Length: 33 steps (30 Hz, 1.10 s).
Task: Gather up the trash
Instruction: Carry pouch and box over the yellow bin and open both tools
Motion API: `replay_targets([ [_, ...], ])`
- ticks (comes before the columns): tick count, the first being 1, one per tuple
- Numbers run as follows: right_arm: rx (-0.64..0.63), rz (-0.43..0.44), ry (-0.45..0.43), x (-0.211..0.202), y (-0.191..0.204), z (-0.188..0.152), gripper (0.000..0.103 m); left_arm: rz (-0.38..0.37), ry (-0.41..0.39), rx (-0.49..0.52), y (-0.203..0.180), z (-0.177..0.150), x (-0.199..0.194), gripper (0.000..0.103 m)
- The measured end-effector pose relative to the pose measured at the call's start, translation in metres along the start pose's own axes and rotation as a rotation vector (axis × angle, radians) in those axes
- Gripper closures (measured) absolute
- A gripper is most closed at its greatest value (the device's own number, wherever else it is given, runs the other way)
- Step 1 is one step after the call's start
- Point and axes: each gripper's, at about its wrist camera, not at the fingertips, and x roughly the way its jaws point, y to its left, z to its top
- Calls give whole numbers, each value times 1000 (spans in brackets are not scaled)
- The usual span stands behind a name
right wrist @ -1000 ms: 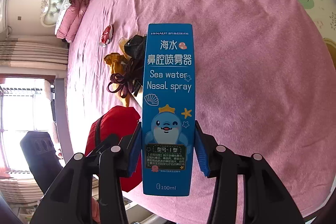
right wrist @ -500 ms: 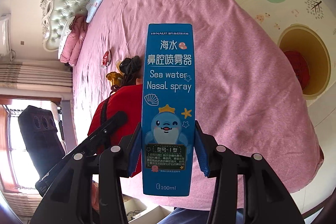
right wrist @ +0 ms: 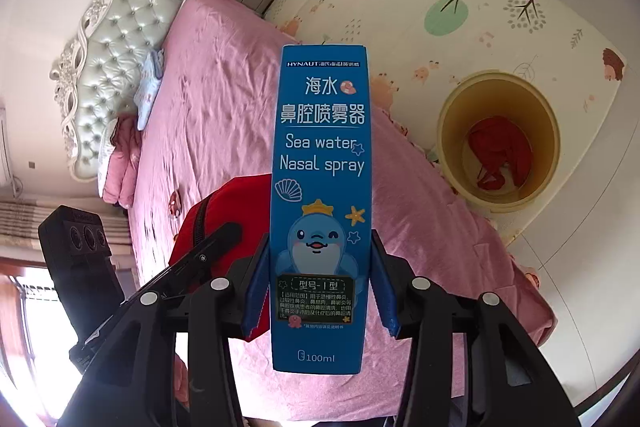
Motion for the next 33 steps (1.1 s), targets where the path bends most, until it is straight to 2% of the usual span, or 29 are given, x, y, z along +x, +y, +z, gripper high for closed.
replay_targets([
  [10, 144, -53, -94, -35, -90, 44, 58, -51, 72, 143, -86, 47, 74, 98],
  [21, 206, -72, -98, -29, -140, 84, 58, -75, 158, 237, -136, 85, 146, 97],
  [22, 205, -75, -94, -28, -142, 88, 56, -67, 158, 249, -138, 88, 151, 89],
  [23, 209, -91, -92, -27, -143, 90, 56, -43, 158, 260, -139, 90, 155, 76],
  [24, 212, -97, -85, -25, -145, 91, 52, -25, 167, 267, -140, 93, 160, 41],
  [25, 218, -95, -83, -25, -147, 91, 51, -13, 163, 267, -139, 95, 163, 26],
  [29, 244, -94, -85, -23, -152, 90, 51, 33, 178, 278, -127, 94, 168, 28],
  [33, 268, -94, -77, -20, -153, 87, 51, 42, 193, 273, -116, 92, 168, 28],
])
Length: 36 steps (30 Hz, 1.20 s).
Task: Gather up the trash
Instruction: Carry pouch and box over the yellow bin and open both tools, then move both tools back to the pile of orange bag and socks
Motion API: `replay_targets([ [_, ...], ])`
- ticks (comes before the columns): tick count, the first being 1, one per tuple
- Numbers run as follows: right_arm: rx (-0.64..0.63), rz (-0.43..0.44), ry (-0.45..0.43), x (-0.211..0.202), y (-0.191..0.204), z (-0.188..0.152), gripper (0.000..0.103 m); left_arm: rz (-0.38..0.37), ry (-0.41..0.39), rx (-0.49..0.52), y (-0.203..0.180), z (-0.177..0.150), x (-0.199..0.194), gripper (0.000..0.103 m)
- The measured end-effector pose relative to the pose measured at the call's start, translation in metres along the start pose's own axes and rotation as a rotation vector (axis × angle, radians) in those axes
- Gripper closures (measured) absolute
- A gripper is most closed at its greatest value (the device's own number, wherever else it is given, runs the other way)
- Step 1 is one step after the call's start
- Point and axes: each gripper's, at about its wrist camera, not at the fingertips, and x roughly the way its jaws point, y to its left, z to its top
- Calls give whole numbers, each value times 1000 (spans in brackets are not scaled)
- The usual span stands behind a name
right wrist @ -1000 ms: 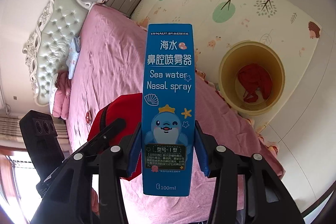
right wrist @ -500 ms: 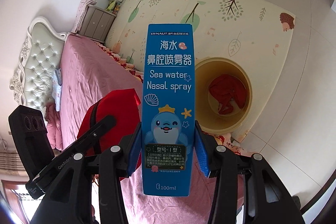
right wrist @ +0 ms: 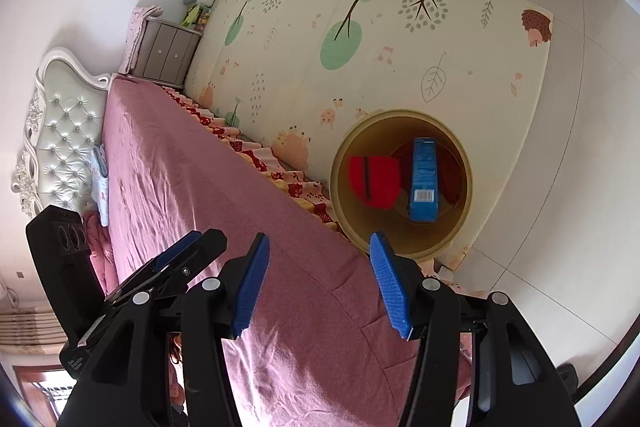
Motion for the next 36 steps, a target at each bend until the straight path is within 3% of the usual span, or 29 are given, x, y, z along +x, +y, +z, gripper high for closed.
replay_targets([
  [10, -66, 18, 22, 5, 38, -11, 51, -11, -52, -60, 23, -14, -31, 28],
  [17, -160, 37, 60, 14, 83, -35, 51, 14, -117, -136, 55, -44, -70, 28],
  [25, -292, 65, 152, 43, 147, -89, 51, 71, -182, -271, 116, -117, -123, 28],
  [36, -480, 102, 298, 98, 240, -189, 51, 170, -239, -503, 218, -234, -182, 28],
])
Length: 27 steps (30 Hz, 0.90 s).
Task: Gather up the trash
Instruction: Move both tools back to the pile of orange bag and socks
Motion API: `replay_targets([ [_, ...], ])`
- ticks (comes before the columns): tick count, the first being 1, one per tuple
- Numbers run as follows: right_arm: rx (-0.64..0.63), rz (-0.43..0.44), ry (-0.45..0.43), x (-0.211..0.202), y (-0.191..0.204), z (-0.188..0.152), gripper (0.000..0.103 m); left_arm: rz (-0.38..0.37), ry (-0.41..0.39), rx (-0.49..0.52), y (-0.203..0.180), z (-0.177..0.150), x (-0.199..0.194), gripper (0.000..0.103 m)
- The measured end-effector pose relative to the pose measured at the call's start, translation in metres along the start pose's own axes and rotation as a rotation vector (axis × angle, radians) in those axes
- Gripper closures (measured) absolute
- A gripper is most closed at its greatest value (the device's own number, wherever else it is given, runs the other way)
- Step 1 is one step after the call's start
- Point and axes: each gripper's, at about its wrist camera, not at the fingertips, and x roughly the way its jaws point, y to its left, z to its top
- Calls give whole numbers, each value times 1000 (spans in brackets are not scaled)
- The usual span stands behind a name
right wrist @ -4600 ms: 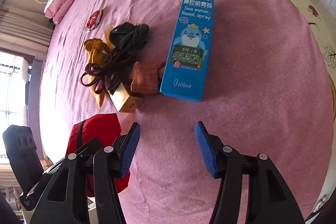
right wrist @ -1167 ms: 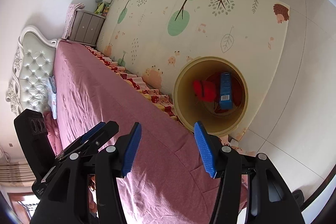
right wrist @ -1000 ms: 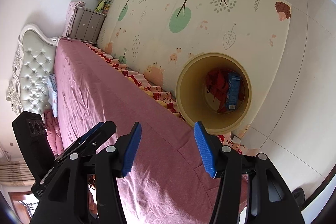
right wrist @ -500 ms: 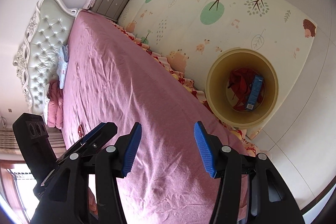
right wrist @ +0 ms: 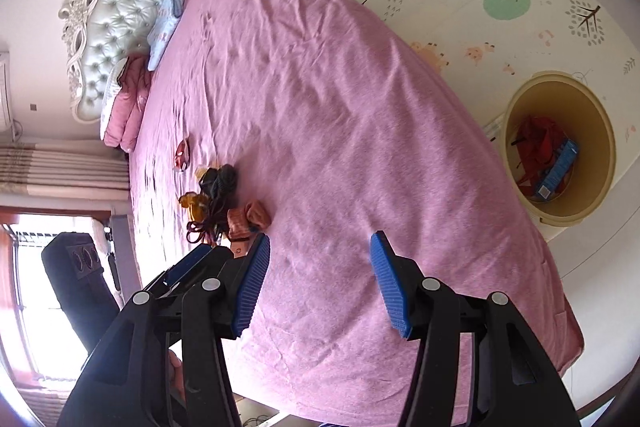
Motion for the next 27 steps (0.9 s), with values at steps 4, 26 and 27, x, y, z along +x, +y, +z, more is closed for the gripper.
replay_targets([
  [4, -70, 11, 53, 32, 40, -11, 51, 27, -20, -89, 51, -11, -16, 28],
  [26, -223, -4, 211, 188, 185, -20, 51, 90, 2, -357, 249, -43, -18, 26],
  [27, -222, -7, 216, 195, 188, -18, 51, 87, 8, -361, 252, -44, -15, 26],
])
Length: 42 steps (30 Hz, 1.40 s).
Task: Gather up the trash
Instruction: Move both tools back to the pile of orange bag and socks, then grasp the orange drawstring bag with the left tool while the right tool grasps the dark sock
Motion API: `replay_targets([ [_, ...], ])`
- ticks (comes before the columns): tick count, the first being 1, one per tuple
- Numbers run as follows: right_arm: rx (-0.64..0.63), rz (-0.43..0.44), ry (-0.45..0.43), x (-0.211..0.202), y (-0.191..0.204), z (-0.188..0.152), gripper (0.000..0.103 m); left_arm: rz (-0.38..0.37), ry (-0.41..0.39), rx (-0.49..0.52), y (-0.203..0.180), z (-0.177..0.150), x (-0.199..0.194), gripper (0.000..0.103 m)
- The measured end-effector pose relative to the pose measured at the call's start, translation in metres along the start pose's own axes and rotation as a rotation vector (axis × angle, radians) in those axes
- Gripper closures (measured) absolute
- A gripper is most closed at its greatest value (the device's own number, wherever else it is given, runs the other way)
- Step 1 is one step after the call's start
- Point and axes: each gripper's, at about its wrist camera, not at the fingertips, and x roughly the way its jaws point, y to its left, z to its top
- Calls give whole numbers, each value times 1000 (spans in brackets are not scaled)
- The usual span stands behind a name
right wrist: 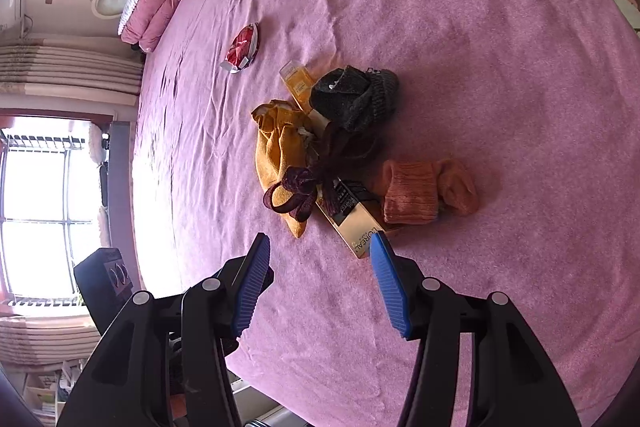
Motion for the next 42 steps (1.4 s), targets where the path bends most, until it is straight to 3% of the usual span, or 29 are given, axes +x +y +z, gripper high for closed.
replay_targets([
  [12, 30, -5, 50, 56, 11, 31, 51, 40, 22, 57, 16, 20, 30, 25],
  [14, 9, -3, 54, 60, 13, 34, 63, 40, 27, 69, 15, 23, 33, 25],
  [16, -15, -19, 69, 63, 14, 35, 87, 37, 31, 77, 12, 26, 37, 25],
  [17, -25, -25, 66, 61, 15, 36, 89, 38, 33, 83, 11, 27, 38, 25],
  [29, -37, 30, -25, 1, 0, 47, 93, 30, 31, 100, -15, 54, 55, 25],
  [33, 15, 57, -32, -9, -15, 51, 93, 77, 33, 94, -22, 66, 66, 26],
  [38, 25, 65, -28, -10, -19, 49, 93, 89, 44, 81, -26, 80, 76, 40],
  [40, 23, 68, -22, -10, -19, 47, 93, 99, 30, 104, -30, 81, 73, 58],
  [42, 24, 72, -17, -10, -19, 44, 93, 97, 28, 110, -32, 83, 70, 66],
])
